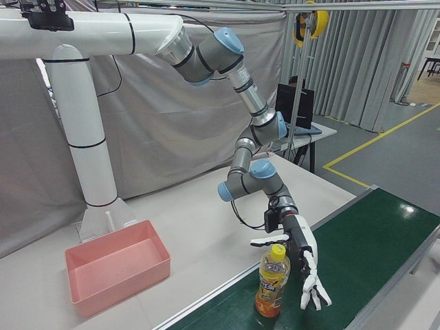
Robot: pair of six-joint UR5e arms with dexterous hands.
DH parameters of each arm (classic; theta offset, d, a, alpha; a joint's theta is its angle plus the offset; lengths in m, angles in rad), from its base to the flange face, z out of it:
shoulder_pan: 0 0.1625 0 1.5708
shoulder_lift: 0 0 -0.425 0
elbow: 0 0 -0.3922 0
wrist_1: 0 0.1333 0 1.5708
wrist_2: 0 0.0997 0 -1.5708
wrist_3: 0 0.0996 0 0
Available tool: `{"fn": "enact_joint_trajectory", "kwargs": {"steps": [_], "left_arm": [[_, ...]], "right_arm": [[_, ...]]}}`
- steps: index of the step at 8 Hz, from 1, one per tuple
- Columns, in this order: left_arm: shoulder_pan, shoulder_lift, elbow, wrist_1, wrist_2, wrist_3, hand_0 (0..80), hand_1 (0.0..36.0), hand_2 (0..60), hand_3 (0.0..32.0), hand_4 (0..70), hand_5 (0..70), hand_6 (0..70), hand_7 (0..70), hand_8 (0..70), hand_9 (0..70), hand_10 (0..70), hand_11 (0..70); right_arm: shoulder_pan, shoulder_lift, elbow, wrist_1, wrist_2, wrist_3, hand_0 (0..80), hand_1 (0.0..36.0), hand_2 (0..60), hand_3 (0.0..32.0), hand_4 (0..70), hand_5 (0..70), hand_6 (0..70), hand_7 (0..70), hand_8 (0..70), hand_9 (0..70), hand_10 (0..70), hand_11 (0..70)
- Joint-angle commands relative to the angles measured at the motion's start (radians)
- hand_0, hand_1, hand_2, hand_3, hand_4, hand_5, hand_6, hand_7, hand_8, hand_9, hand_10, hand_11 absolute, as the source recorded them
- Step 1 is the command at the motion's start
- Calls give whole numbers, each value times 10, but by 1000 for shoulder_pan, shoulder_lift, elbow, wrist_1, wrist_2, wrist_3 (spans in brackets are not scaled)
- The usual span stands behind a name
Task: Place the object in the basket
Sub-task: 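Close the left hand fingers around the bottle's upper body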
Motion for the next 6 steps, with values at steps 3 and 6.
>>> {"fn": "enact_joint_trajectory", "kwargs": {"steps": [3, 6], "left_arm": [[47, -120, 68, 49, -19, 4, 559, 210, 61, 0, 39, 282, 11, 6, 69, 92, 109, 181], [31, -130, -4, 220, -173, -6, 630, 241, 140, 0, 188, 681, 124, 217, 286, 394, 424, 617]], "right_arm": [[0, 0, 0, -1, -1, 0, 0, 0, 0, 0, 0, 0, 0, 0, 0, 0, 0, 0], [0, 0, 0, -1, 0, 0, 0, 0, 0, 0, 0, 0, 0, 0, 0, 0, 0, 0]]}}
